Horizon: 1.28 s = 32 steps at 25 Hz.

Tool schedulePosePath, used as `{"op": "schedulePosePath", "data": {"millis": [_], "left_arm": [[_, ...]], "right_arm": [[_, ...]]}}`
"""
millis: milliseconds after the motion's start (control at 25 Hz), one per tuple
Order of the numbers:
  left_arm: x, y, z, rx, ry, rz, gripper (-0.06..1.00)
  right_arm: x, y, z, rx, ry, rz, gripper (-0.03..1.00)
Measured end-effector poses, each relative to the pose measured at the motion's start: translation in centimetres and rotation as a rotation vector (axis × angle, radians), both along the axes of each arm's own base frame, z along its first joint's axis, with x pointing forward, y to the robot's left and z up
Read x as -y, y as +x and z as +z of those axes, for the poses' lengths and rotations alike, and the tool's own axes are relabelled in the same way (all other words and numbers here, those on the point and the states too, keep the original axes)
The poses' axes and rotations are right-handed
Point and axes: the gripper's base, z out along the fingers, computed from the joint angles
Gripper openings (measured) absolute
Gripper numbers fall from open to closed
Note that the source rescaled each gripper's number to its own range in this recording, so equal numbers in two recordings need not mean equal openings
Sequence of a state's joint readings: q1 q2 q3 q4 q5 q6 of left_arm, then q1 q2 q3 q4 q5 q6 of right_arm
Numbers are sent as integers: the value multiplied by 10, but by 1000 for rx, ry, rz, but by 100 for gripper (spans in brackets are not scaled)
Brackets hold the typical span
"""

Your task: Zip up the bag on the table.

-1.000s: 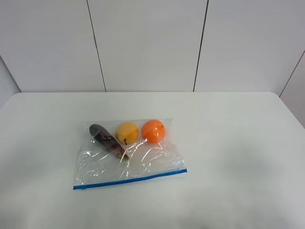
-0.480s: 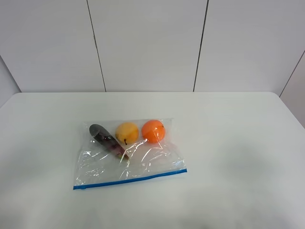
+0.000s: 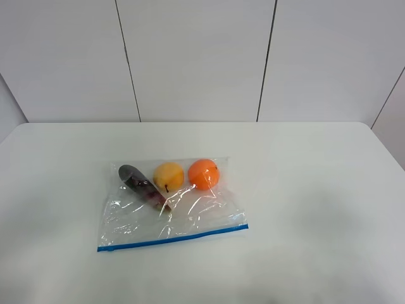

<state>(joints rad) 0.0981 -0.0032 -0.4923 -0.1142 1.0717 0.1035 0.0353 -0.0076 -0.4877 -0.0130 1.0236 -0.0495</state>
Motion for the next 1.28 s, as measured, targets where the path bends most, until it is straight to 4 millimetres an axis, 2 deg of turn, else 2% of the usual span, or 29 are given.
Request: {"op": "schedulePosePath", "data": {"millis": [1280], "left_arm": [[0, 0, 0, 0, 0, 0, 63]], "right_arm": [[0, 0, 0, 1, 2, -1, 79]]}}
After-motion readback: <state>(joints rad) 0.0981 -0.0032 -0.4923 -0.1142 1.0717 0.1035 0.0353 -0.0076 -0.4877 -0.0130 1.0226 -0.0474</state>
